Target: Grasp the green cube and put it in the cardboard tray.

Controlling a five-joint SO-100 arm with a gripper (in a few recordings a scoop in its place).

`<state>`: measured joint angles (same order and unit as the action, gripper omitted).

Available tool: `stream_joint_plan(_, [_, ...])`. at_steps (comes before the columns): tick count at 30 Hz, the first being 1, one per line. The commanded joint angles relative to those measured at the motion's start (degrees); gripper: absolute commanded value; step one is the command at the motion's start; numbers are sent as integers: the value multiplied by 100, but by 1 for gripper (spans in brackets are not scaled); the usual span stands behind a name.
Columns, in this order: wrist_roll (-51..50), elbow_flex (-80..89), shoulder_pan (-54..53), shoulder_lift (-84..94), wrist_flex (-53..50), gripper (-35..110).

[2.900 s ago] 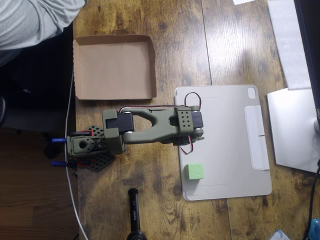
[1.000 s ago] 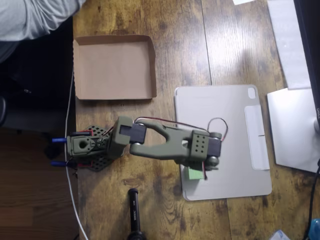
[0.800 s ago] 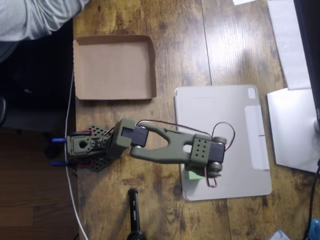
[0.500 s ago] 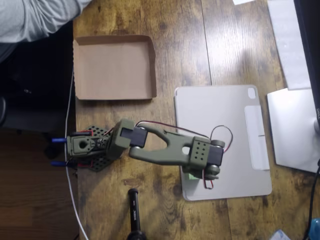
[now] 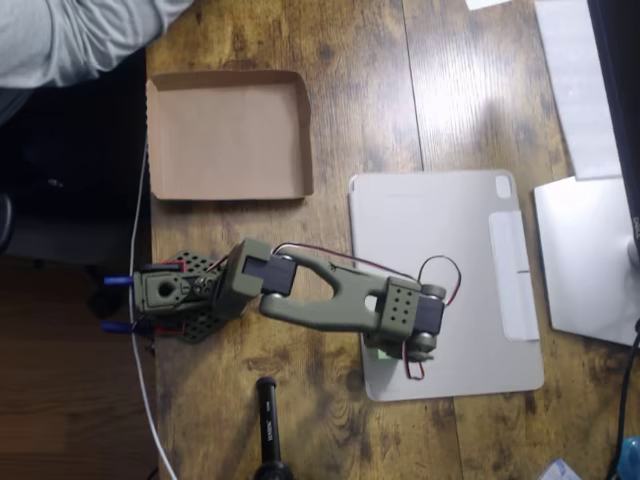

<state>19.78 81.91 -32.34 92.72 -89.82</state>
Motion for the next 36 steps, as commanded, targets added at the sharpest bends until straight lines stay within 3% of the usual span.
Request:
stream_joint_plan(1, [70, 176, -88, 70, 185, 25])
stream_joint_plan(27, [149, 1011, -211, 26, 1160, 27])
stream_joint_plan(36, [132, 1081, -220, 26, 1248, 12])
